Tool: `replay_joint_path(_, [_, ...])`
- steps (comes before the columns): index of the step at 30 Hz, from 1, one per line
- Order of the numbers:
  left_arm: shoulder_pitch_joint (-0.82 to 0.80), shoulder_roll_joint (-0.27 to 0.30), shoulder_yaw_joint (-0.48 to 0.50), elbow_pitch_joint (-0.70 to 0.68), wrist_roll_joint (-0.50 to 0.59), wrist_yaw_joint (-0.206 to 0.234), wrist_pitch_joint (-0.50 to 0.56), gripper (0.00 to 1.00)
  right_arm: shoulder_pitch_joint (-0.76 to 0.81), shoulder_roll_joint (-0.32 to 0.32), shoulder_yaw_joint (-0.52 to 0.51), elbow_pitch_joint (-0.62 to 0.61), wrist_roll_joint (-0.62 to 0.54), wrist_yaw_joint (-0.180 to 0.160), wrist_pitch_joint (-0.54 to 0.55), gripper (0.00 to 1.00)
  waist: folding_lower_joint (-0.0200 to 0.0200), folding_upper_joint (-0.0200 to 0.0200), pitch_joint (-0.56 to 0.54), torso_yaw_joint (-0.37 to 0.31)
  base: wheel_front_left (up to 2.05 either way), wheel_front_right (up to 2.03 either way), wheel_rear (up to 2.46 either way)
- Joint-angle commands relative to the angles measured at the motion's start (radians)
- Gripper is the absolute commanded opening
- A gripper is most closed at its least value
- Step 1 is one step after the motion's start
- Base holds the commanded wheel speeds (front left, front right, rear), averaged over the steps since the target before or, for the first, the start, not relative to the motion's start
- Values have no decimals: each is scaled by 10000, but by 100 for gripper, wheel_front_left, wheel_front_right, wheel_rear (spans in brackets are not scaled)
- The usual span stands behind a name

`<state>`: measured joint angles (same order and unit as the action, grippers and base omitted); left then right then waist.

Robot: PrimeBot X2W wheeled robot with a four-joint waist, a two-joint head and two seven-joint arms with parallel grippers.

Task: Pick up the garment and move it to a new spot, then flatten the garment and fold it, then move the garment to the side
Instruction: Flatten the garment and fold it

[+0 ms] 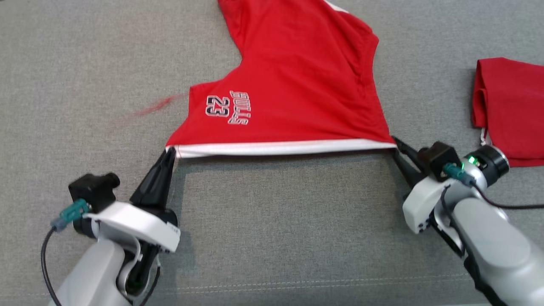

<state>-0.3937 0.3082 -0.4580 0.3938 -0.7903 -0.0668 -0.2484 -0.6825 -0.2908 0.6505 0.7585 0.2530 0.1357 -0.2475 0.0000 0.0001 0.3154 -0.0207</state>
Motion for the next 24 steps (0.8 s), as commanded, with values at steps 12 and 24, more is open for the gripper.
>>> replay_joint_path(12, [2319, 769, 301, -2183, 711, 1504, 366, 0, 2642, 236, -1387, -1446, -1353, -50, -27, 0, 0, -1, -787, 64, 0, 0, 0])
replay_joint_path(24, [2887, 887, 156, -2699, 512, 1754, 847, 100, 4062, 694, -2745, -2536, -1142, -50, 278, 100, 0, -1, -1174, 315, 0, 0, 0])
